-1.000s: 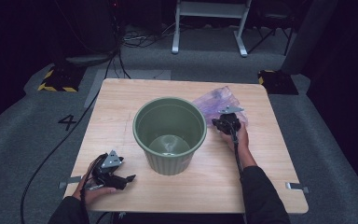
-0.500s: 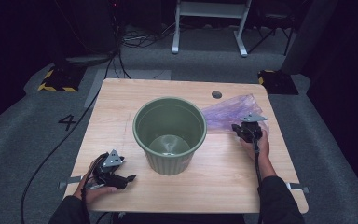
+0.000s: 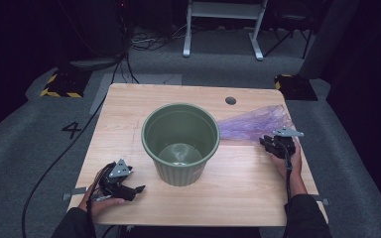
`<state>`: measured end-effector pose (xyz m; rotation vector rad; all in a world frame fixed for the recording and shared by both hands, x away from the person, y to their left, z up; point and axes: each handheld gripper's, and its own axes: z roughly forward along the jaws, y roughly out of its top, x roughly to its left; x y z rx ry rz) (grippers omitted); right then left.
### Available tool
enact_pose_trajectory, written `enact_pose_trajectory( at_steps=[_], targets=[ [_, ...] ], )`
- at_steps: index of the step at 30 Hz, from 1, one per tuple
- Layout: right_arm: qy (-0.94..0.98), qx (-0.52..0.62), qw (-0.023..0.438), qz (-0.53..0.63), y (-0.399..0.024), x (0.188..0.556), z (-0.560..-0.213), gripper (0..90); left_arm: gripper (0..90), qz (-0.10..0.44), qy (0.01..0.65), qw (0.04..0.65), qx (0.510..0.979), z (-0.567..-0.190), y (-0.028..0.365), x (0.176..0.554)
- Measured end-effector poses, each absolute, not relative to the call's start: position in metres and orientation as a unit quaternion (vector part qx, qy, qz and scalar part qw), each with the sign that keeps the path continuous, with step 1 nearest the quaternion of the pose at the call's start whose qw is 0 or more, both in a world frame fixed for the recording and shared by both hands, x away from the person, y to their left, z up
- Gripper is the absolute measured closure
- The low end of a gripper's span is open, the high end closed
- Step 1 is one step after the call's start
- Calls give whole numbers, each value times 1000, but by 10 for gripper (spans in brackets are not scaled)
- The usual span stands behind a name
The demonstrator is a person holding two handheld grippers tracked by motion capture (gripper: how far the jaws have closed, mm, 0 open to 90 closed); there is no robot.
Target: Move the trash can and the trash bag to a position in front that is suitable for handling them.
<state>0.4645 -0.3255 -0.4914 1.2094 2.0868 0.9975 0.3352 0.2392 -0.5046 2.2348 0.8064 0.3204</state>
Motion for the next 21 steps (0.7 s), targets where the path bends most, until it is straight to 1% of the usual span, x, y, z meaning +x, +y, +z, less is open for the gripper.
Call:
enact_pose_trajectory(
  at_steps=[1,2,3,5,7,11,15,21],
  targets=[
    [768,450,259,374,-327,464,-491,635,127,125,313,363,868,-505,239,335],
    [767,451,261,374,-328,464,-490,586,127,125,313,364,868,-505,239,335],
    [762,454,269,374,-329,464,-488,505,127,124,313,364,869,-505,239,335],
    [757,458,266,383,-328,464,-483,455,127,124,313,364,869,-505,239,335],
    [754,450,280,387,-325,461,-477,400,127,125,313,363,869,-505,239,335],
    [756,430,281,405,-314,458,-466,354,127,124,313,364,869,-505,239,335],
    [759,402,275,432,-297,453,-453,336,127,124,313,364,869,-505,239,335],
    [783,354,251,446,-245,458,-443,336,127,125,312,364,869,-505,239,335]
  ],
)
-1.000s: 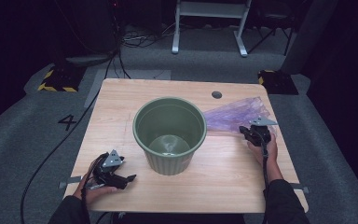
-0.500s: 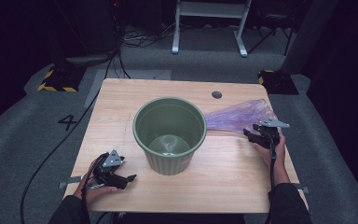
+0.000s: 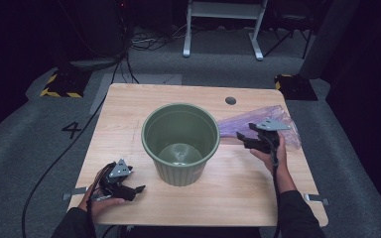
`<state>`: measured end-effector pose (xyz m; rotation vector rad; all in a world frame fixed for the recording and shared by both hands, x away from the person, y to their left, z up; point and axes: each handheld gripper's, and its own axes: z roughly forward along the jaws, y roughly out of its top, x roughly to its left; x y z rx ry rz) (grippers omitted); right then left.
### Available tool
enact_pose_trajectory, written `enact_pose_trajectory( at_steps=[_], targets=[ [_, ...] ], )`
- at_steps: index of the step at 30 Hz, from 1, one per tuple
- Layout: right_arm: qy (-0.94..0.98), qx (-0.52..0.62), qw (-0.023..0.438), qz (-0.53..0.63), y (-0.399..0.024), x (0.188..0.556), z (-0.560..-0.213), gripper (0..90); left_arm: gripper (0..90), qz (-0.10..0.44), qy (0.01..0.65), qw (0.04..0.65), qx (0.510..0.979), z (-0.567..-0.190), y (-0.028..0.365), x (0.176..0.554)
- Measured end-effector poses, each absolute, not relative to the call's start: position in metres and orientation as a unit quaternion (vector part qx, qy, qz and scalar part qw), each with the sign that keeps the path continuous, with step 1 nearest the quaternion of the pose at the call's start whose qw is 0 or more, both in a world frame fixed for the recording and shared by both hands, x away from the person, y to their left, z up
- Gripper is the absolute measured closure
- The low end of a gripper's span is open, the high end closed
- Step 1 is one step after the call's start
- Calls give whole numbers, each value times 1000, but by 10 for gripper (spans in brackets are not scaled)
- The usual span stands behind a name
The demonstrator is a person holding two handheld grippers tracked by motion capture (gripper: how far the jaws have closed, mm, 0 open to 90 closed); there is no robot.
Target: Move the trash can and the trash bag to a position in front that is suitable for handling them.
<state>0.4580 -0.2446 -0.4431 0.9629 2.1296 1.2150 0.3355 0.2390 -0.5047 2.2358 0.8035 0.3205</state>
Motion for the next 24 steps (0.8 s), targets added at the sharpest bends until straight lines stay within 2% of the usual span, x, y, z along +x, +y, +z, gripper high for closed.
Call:
enact_pose_trajectory(
  at_steps=[4,8,14,17,22,24],
  targets=[
    [800,339,225,441,-214,469,-448,330,127,124,312,364,869,-505,239,336],
    [811,333,221,428,-191,479,-461,329,127,124,312,364,869,-505,239,335],
    [816,350,201,414,-172,492,-477,334,127,124,312,364,869,-505,239,335],
    [816,358,190,412,-169,496,-482,412,127,124,311,364,869,-505,239,335],
    [823,376,170,389,-171,500,-495,656,127,124,311,364,869,-505,239,335],
    [825,379,167,385,-174,500,-498,725,127,124,311,364,869,-505,239,335]
  ],
)
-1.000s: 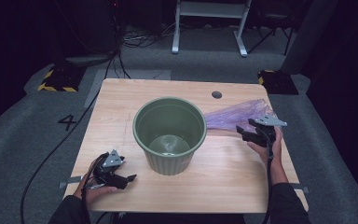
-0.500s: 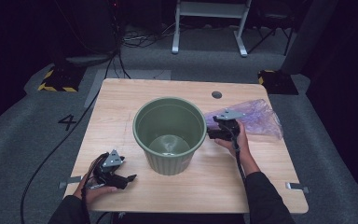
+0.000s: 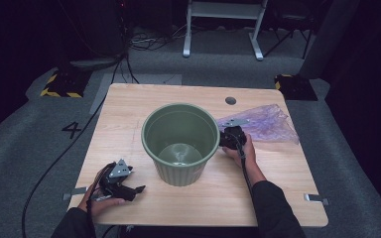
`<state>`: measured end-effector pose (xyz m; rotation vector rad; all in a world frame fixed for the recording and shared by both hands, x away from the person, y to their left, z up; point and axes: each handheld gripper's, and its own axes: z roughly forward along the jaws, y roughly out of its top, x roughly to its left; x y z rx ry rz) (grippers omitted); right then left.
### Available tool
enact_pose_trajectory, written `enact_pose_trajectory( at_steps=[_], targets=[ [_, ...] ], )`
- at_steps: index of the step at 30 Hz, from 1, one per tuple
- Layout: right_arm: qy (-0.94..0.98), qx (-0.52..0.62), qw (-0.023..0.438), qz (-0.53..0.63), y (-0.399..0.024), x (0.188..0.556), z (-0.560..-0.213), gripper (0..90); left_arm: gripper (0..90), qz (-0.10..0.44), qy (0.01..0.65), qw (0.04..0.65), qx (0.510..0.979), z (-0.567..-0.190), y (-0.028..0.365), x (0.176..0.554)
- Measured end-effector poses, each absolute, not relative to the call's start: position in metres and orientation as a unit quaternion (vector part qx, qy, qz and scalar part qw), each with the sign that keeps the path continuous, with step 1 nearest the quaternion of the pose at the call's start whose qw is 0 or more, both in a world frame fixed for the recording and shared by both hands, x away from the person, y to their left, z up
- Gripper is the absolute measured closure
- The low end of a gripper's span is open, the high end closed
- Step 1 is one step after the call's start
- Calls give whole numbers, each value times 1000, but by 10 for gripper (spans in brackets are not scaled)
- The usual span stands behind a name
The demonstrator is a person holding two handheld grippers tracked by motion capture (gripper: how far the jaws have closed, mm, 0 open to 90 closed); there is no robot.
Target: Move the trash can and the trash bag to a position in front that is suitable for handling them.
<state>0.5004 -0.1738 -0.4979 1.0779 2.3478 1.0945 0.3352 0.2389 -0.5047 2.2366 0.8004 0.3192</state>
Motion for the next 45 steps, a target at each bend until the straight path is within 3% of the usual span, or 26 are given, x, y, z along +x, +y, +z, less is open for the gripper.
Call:
enact_pose_trajectory(
  at_steps=[4,15,20,45],
  targets=[
    [828,378,164,381,-183,498,-498,791,128,124,310,364,869,-505,239,335],
    [825,380,180,378,-212,483,-500,834,127,124,310,364,870,-505,239,335],
    [821,385,184,380,-225,479,-500,899,127,124,310,364,870,-505,239,335],
    [829,368,186,377,-260,453,-499,900,125,125,311,362,870,-505,237,335]
  ],
)
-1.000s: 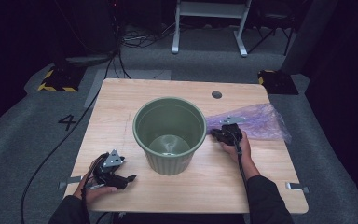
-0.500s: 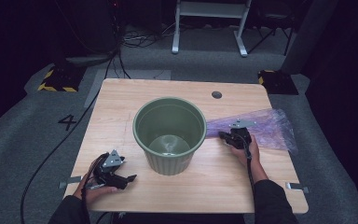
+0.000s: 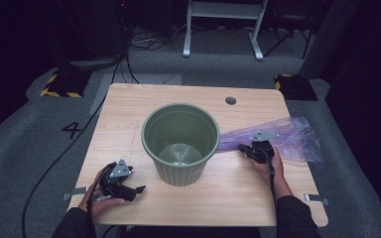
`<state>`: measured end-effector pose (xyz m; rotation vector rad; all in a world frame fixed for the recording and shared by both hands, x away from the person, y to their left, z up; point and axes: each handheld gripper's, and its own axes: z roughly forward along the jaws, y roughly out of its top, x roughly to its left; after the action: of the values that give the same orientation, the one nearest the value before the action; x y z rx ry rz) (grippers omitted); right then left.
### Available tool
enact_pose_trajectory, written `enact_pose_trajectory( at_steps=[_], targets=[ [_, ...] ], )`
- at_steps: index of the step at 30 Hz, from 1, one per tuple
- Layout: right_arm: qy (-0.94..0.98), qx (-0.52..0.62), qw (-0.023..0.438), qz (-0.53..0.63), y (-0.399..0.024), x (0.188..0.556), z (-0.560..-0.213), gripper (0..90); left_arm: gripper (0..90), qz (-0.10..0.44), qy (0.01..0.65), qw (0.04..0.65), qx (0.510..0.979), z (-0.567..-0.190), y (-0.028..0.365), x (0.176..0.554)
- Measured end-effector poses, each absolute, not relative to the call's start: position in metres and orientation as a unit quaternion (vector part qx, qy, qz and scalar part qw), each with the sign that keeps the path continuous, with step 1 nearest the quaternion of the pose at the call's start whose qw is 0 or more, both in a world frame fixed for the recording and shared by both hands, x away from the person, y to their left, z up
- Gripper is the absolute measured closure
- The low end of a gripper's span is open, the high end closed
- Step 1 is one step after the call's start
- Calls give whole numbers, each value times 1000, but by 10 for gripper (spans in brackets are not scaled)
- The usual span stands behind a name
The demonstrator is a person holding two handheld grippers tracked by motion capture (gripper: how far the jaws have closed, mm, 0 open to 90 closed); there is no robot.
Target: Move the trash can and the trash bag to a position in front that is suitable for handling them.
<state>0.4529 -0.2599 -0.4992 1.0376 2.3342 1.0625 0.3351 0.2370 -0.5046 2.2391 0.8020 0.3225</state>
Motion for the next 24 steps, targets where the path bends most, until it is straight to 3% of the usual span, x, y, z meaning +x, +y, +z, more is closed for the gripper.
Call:
enact_pose_trajectory(
  at_steps=[24],
  targets=[
    [837,347,167,388,-280,434,-501,900,53,134,325,350,868,-504,175,352]
  ],
)
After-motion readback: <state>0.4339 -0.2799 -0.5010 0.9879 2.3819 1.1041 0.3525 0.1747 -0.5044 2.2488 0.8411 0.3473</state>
